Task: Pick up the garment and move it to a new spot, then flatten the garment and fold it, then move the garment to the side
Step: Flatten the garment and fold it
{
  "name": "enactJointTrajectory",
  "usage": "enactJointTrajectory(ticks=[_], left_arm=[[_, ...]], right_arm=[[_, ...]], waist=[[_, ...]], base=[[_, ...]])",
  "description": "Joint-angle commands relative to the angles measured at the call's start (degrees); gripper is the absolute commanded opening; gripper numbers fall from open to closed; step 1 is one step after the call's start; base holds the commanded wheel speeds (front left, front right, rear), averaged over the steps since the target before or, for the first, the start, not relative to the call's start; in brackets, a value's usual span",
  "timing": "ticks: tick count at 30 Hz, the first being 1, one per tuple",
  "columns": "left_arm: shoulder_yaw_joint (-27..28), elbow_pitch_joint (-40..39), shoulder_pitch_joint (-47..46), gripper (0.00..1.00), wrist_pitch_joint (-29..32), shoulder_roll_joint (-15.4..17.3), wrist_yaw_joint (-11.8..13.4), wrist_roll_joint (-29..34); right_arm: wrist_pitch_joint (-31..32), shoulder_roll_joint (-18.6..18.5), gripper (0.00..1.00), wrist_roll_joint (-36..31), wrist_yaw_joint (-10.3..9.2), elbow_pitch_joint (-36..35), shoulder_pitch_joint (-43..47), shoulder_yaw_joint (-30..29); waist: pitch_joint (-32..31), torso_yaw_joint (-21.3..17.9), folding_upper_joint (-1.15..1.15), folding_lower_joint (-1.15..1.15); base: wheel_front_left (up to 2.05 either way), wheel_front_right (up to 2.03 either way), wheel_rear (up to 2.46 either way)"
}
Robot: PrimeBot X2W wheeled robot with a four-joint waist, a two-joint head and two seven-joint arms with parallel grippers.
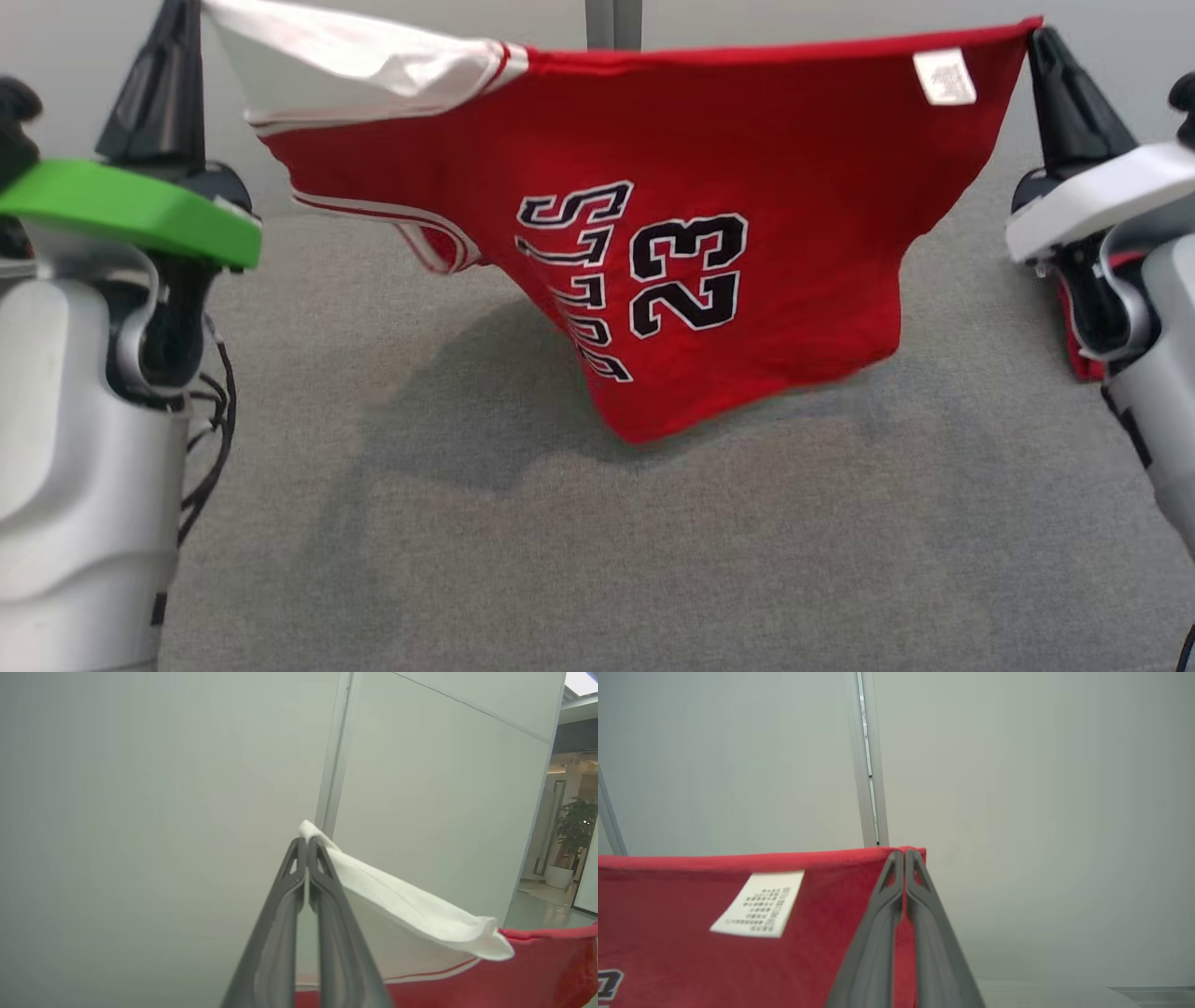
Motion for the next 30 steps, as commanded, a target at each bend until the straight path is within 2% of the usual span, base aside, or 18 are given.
enactJointTrajectory(ticks=[1,10,18,30], left_arm=[[0.09,-0.41,-1.3,0.0,0.36,0.62,-0.13,-0.72],[-2.0,-1.41,-13.21,0.0,6.88,2.06,0.3,-0.62],[-2.37,-0.42,-16.93,0.0,9.66,2.24,1.85,-0.92],[-4.01,-0.48,-18.33,0.0,12.2,1.6,2.33,-1.19]], right_arm=[[0.42,-0.39,0.0,0.21,-0.08,-0.35,-0.69,0.21],[8.68,-4.59,0.0,3.48,-0.07,-4.08,-10.23,0.68],[13.59,-8.28,0.0,4.56,-0.08,-5.18,-13.41,0.59],[15.7,-7.87,0.0,3.57,-0.07,-5.94,-13.17,-0.09]], waist=[[-1.2,-0.26,0.0,0.0],[-3.55,-0.84,0.0,0.0],[-4.22,-1.09,0.0,0.0],[-1.61,-1.47,0.0,0.0]], base=[[0.0,0.0,0.0],[0.0,0.0,0.0],[0.0,0.0,0.0],[0.0,0.0,0.0]])
